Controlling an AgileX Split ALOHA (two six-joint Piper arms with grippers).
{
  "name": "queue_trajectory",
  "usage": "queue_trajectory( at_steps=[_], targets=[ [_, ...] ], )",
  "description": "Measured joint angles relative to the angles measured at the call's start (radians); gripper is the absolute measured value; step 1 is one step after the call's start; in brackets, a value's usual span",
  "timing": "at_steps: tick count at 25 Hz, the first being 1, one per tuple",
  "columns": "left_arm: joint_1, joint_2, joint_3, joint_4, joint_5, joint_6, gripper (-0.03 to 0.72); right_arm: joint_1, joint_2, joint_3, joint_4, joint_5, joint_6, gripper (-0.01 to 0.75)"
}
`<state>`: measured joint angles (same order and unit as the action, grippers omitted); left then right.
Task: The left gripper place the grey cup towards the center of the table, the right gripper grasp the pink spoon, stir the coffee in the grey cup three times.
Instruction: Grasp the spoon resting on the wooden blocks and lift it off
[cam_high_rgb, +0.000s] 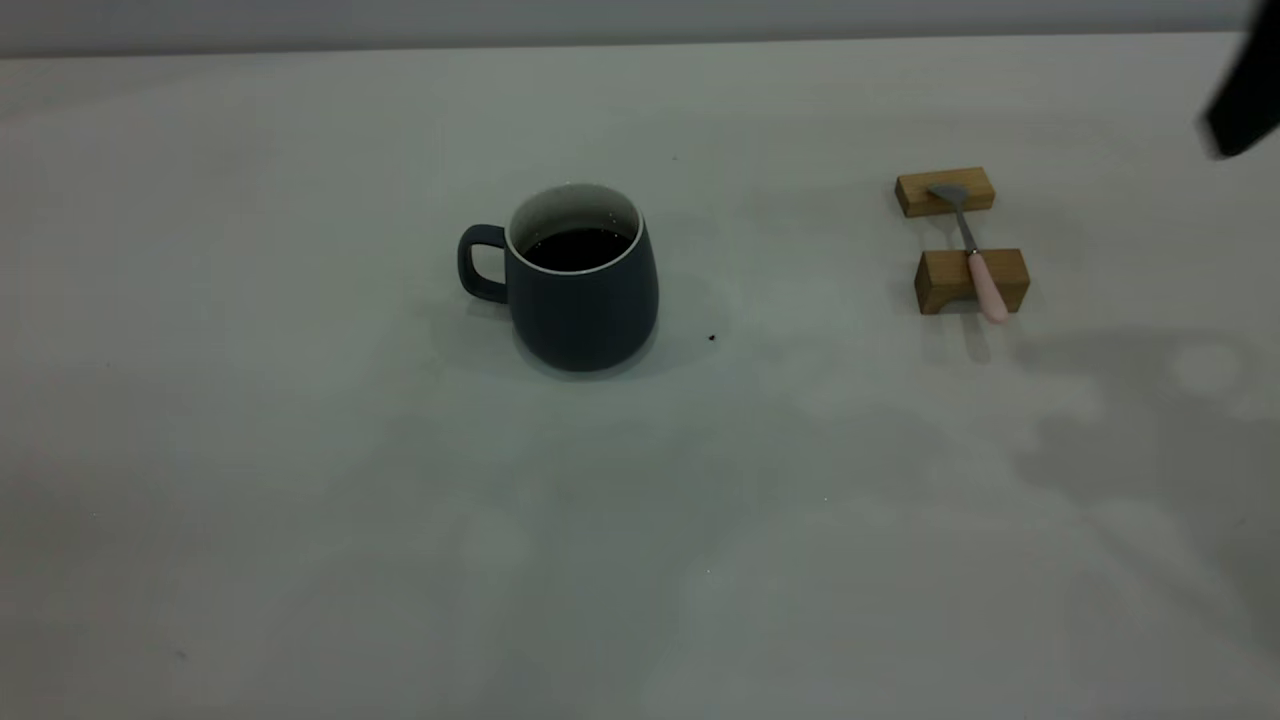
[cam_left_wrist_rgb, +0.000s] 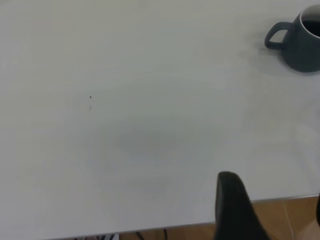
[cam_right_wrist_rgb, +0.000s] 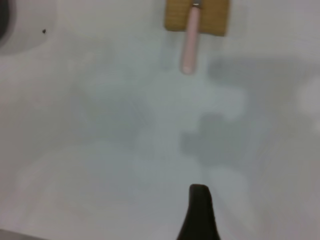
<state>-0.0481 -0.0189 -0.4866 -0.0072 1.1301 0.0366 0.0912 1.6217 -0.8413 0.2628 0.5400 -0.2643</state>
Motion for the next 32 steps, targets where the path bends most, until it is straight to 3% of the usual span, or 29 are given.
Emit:
queue_trajectory(
  at_steps=[13,32],
  targets=[
    [0.000,0.000,0.000,0.000,0.000,0.000,0.461,0.100,0.452,-0.247,-0.004,-0.034,-0.004,0.661],
    [0.000,0.000,0.000,0.000,0.000,0.000,0.461,0.101,0.753,-0.526,-0.069,-0.001,-0.010,0.628]
  ],
)
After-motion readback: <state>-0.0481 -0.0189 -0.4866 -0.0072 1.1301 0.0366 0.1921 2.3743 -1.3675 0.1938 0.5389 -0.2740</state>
